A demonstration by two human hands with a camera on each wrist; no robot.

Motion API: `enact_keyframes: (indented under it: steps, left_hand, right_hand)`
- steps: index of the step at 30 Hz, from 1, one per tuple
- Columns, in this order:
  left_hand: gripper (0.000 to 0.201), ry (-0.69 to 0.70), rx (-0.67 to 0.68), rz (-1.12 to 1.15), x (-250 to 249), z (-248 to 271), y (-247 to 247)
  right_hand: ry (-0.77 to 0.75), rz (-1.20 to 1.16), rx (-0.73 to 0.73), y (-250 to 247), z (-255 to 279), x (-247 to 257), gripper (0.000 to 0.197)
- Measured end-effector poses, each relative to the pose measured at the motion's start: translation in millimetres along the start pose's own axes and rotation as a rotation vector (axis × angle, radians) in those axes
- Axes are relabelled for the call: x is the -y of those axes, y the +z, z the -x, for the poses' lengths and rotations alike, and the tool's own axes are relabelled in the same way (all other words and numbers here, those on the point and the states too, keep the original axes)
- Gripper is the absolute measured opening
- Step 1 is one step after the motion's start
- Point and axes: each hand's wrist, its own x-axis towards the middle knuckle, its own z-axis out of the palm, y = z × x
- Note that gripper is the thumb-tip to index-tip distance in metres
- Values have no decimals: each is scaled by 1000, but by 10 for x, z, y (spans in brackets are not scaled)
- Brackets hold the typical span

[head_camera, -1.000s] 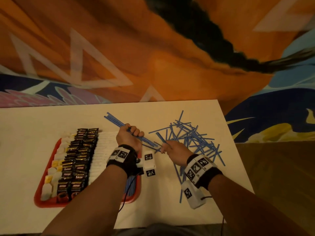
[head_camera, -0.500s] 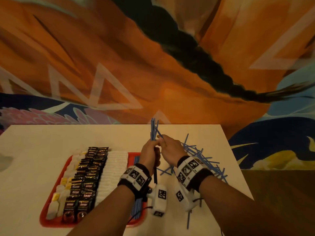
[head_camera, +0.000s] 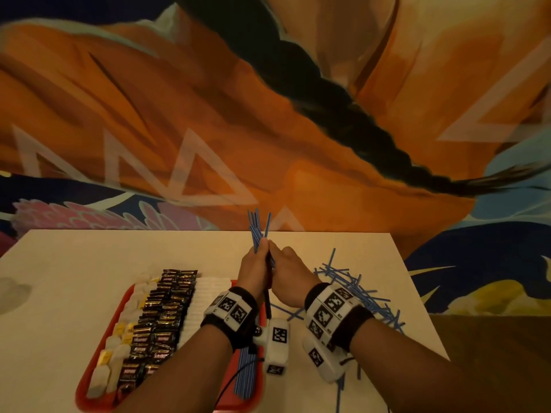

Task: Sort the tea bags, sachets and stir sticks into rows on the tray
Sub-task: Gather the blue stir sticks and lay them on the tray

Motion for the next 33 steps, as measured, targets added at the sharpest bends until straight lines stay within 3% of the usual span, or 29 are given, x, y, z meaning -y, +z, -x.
enact_keyframes:
  steps: [3, 6, 12, 15, 22, 33]
  left_hand:
    - [49, -33, -28, -59, -25, -26, -71]
    - [51, -70, -3, -25, -77, 13, -140]
    - [50, -82, 183, 68, -239, 118, -129]
    - [48, -68, 258, 96, -286, 178, -74]
    - [37, -98, 426, 211, -337, 232, -82]
    - [36, -111, 350, 104, -436, 304, -79]
  right_hand:
    - [-8, 28, 32, -119, 27, 41, 61]
    - [-25, 84, 38, -303, -20, 82, 46]
    - [26, -106, -308, -722, -226, 274, 38]
    - [66, -258, -250, -775, -337, 438, 45]
    - [-46, -348, -233, -741, -444, 654, 22]
    - [-117, -311, -228, -641, -386, 703, 22]
